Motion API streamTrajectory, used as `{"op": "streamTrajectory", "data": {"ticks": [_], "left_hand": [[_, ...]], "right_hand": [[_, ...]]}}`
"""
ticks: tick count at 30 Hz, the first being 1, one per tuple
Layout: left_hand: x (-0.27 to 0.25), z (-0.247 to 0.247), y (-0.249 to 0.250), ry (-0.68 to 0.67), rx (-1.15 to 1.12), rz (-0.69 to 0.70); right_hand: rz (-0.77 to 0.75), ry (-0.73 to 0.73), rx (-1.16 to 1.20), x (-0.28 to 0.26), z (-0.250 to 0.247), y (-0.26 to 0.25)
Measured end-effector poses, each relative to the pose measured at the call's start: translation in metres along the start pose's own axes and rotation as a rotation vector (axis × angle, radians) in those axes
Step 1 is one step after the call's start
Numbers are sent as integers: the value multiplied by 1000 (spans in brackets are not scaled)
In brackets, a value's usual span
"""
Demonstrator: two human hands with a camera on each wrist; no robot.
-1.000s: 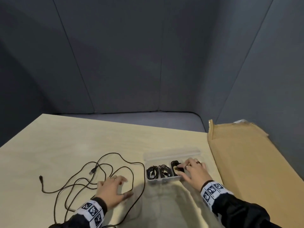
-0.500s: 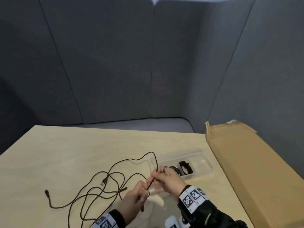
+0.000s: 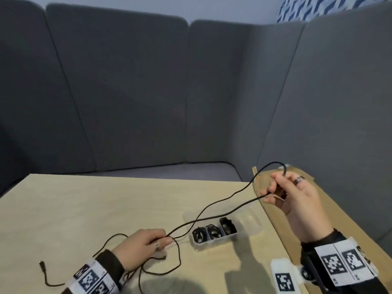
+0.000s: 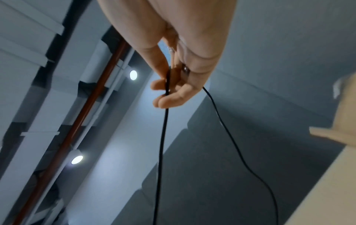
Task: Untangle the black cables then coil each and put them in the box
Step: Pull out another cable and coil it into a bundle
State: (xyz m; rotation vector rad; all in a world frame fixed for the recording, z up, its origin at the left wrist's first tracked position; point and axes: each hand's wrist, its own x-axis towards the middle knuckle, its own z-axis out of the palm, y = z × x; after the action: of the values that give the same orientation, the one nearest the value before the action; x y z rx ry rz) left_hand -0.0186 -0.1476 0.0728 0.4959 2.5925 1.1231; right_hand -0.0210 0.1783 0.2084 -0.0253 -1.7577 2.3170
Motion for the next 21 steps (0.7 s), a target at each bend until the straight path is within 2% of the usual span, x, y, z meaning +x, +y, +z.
{"op": "streamTrajectory", "data": {"ticks": [2,6,8,11,13,14,16,17,18,19,21], "left_hand": [[4,-4,-1,3,8,-53],[13,-5,20,14,-290,-62],[20,-6,36,-14,-389,-90],[30,-7,61,-62,-457,-108],[37,-6,76,-14,-332,-61],[42,-4,85,20,-265,-23],[50,2,105,56,-145,51],[54,7,115,62,-109,77],[59,13,126,68,-93,99],[63,20,139,74,-91,130],[71,35,168,87,-113,208]], "right_hand": [[-51,84,18,9,-30,-18],[22,154,-146,28,-91,-21],[111,223,-266,32,-120,-8],[363,267,-417,33,-158,10],[463,250,-723,34,-175,18],[487,197,-1017,33,-179,20],[454,113,-1595,33,-178,21],[360,78,-1715,33,-172,23],[232,55,-1678,32,-163,24],[112,-14,-1534,30,-152,28],[-21,-359,-1182,16,-115,30]]}}
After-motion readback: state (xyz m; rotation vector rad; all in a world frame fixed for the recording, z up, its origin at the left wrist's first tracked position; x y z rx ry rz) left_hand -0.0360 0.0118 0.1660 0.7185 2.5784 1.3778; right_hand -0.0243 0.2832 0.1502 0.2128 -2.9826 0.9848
